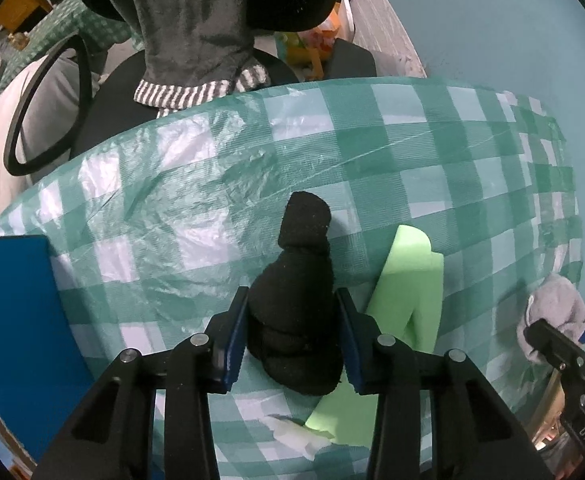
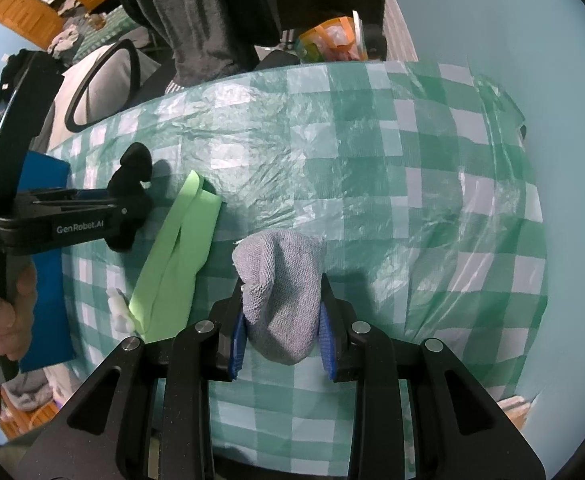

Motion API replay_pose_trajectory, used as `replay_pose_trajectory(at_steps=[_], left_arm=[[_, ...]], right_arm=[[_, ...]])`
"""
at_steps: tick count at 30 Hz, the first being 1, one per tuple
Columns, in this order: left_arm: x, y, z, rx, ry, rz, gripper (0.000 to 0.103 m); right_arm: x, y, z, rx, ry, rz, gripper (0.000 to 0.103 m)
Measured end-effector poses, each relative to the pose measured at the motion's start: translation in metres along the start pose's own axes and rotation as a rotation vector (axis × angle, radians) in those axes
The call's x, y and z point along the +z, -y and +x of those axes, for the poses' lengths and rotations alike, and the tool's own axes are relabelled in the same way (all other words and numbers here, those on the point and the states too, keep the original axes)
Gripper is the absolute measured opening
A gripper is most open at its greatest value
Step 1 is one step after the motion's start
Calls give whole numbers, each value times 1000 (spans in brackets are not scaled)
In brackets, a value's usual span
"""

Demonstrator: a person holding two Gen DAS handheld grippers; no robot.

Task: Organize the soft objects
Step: 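Lift and carry the black sock in the left gripper while the right carries the grey sock to the box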

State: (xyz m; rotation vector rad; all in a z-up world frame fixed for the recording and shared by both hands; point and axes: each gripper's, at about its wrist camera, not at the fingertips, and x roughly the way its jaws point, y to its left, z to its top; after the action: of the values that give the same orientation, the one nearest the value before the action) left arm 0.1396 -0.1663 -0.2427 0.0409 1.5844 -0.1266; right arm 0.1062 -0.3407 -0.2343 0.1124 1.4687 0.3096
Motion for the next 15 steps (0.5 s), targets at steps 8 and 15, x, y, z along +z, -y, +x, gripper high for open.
replay_pose_trajectory(at_steps=[8, 15], left_arm=[[-19, -1, -28, -3, 49, 7, 41], [-35, -4, -51, -29, 84, -2, 42]], right_arm=[[5, -10, -14, -10, 24, -37, 29], [7, -16, -34, -19, 54, -60, 29]])
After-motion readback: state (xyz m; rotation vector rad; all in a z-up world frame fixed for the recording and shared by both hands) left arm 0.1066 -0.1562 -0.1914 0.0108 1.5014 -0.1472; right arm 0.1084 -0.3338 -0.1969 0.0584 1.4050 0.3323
